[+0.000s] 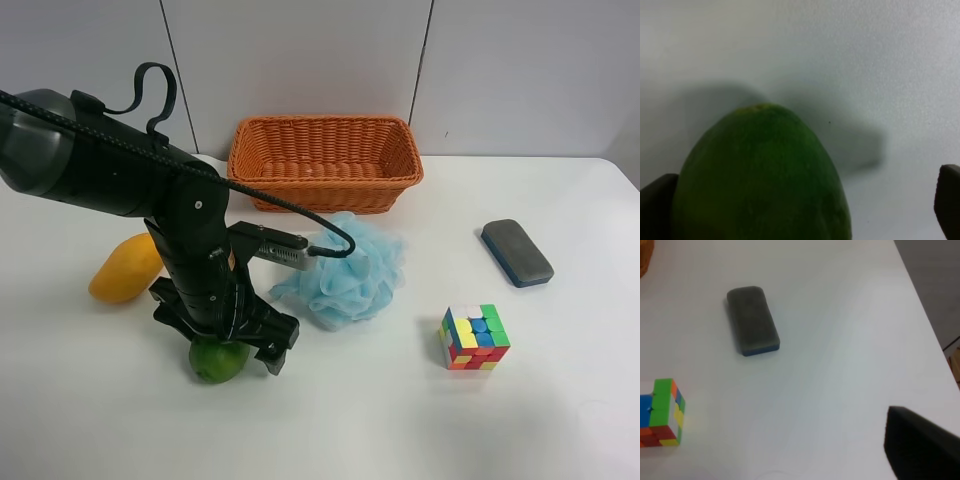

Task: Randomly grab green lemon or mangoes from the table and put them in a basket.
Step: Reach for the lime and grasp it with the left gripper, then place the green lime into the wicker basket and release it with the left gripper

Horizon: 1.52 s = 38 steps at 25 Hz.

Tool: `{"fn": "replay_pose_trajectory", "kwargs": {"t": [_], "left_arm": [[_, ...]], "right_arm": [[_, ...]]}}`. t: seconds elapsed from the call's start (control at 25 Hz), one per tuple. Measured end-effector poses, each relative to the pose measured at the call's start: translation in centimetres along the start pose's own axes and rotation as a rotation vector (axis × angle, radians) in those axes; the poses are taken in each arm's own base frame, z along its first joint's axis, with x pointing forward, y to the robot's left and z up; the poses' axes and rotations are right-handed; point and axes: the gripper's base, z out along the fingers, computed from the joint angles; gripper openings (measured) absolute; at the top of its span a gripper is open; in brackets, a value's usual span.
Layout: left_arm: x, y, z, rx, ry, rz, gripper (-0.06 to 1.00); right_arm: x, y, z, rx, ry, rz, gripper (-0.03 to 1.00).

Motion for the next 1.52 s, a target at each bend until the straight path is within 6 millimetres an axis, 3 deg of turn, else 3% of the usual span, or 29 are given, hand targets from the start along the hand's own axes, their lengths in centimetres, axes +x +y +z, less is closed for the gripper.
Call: {"fn": "replay_pose_trajectory", "kwargs": {"t": [0.12, 0.24, 0.8, 0.96, 1.32, 1.4, 1.52], "left_arm": [[0.0, 0.0, 0.0, 0.0, 0.0, 0.0, 0.93], [0.0, 0.0, 0.0, -0.002, 0.005, 0.001, 0.6], [0.2, 0.0, -0.6, -0.002, 0.01, 0.02, 0.61], [-0.7, -0.3, -4.0, 0.014, -0.088, 0.055, 0.61], [-6.4, -1.6, -18.0, 0.018, -0.642, 0.196, 0.61], [-8.1, -1.5, -20.0, 0.01, -0.793, 0.228, 0.61], [-10.8, -0.9, -20.9, 0.018, -0.973, 0.246, 0.61]], "right_arm": [[0.0, 0.0, 0.0, 0.0, 0.0, 0.0, 0.99], [0.0, 0.0, 0.0, 0.0, 0.0, 0.0, 0.99], [0.0, 0.0, 0.0, 0.0, 0.0, 0.0, 0.99], [0.0, 0.0, 0.0, 0.0, 0.0, 0.0, 0.99], [0.0, 0.0, 0.0, 0.0, 0.0, 0.0, 0.99], [0.0, 0.0, 0.0, 0.0, 0.0, 0.0, 0.99], [0.0, 0.0, 0.0, 0.0, 0.0, 0.0, 0.99]]}}
